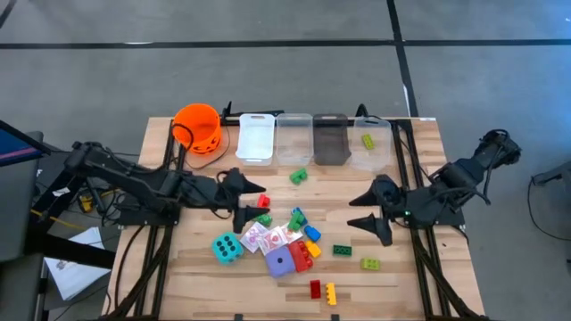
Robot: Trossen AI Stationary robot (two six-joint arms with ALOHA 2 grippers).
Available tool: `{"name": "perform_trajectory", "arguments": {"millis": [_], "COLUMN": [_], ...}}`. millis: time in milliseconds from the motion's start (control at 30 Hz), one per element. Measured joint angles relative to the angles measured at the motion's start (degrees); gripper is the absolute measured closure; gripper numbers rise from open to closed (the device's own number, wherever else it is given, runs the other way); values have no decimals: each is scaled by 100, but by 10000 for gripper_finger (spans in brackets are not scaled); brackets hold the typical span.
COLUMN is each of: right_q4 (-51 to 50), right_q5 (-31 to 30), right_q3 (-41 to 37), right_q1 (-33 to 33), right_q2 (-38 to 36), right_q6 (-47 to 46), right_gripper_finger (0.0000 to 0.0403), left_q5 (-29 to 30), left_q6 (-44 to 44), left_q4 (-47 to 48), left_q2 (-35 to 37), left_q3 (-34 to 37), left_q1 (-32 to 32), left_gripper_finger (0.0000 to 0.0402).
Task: Pick & Place Toys
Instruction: Put the 2 stud red game piece into the white bin
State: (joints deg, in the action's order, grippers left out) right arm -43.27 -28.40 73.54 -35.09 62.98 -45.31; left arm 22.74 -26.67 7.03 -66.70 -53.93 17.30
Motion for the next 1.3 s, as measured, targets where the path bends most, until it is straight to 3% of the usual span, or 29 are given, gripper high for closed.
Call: {"name": "perform_trajectory", "arguments": {"millis": [200, 533, 667, 800, 1067, 1300], "right_q4": [-19, -43, -43, -43, -45, -45], "right_q5": [-4, -7, -9, -13, -17, -17], "right_q3": [0, 0, 0, 0, 0, 0], "right_q1": [-204, -207, -207, -175, -148, -148], "right_q2": [0, 1, 9, 11, 11, 11], "right_q6": [-18, -21, -21, -23, -23, -23], "right_gripper_finger": [112, 112, 112, 112, 112, 112], "left_q5": [-6, -24, 57, 121, -1032, -1352], "left_q6": [-777, -1266, -1340, -2208, -2933, -2936], "left_q4": [-12, -79, 433, 1291, 2370, 2747], "left_q2": [-489, -806, -807, -805, -807, -879], "left_q3": [-18, -18, -18, -18, -18, -39], "left_q1": [0, 0, -108, -456, -1409, -1771], "left_gripper_finger": [82, 82, 82, 82, 82, 82]}}
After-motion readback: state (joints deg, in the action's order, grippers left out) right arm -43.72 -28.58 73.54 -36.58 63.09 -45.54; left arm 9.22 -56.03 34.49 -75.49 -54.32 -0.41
